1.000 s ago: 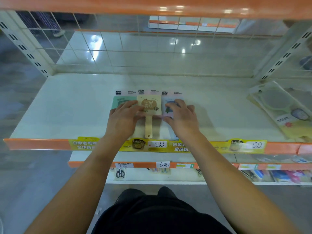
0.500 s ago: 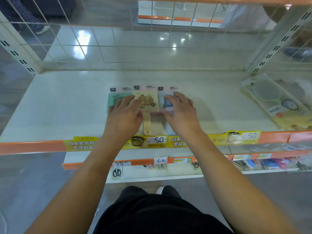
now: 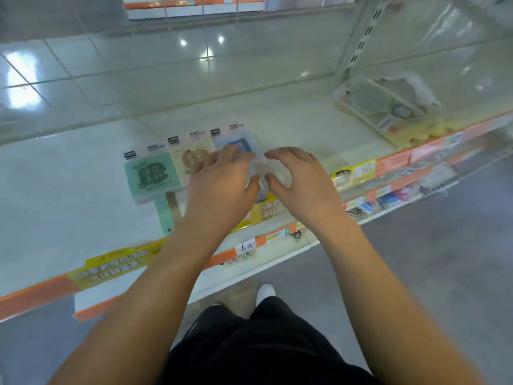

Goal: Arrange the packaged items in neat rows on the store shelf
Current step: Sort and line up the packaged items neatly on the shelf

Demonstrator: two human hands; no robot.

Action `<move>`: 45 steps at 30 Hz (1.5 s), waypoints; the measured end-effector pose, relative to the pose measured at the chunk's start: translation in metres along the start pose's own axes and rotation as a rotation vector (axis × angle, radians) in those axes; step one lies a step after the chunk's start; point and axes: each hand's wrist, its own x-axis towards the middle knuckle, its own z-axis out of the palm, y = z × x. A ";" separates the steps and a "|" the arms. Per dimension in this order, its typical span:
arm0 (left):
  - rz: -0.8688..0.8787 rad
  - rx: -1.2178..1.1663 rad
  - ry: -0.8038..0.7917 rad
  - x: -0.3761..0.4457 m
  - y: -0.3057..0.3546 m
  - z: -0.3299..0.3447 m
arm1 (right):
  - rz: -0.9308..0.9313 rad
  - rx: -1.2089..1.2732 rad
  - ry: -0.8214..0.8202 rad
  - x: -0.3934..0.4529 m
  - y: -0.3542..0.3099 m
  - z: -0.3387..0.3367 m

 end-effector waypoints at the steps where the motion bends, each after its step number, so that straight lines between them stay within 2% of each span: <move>1: 0.029 -0.004 -0.011 0.003 0.009 0.001 | 0.027 0.005 0.024 -0.006 0.004 -0.005; 7: 0.225 0.025 -0.037 0.012 0.061 0.007 | 0.133 0.027 0.168 -0.041 0.031 -0.039; 11: 0.273 0.033 -0.044 0.018 0.100 0.016 | 0.175 0.015 0.218 -0.056 0.063 -0.062; 15: 0.257 0.040 -0.035 0.028 0.142 0.032 | 0.183 0.008 0.259 -0.072 0.105 -0.086; 27: 0.224 0.076 0.007 0.032 0.273 0.077 | 0.122 0.016 0.238 -0.098 0.225 -0.155; 36: 0.141 0.128 -0.041 0.037 0.295 0.090 | 0.125 0.071 0.158 -0.093 0.254 -0.153; 45: 0.050 0.077 -0.059 0.073 0.268 0.101 | 0.125 0.003 0.092 -0.049 0.253 -0.145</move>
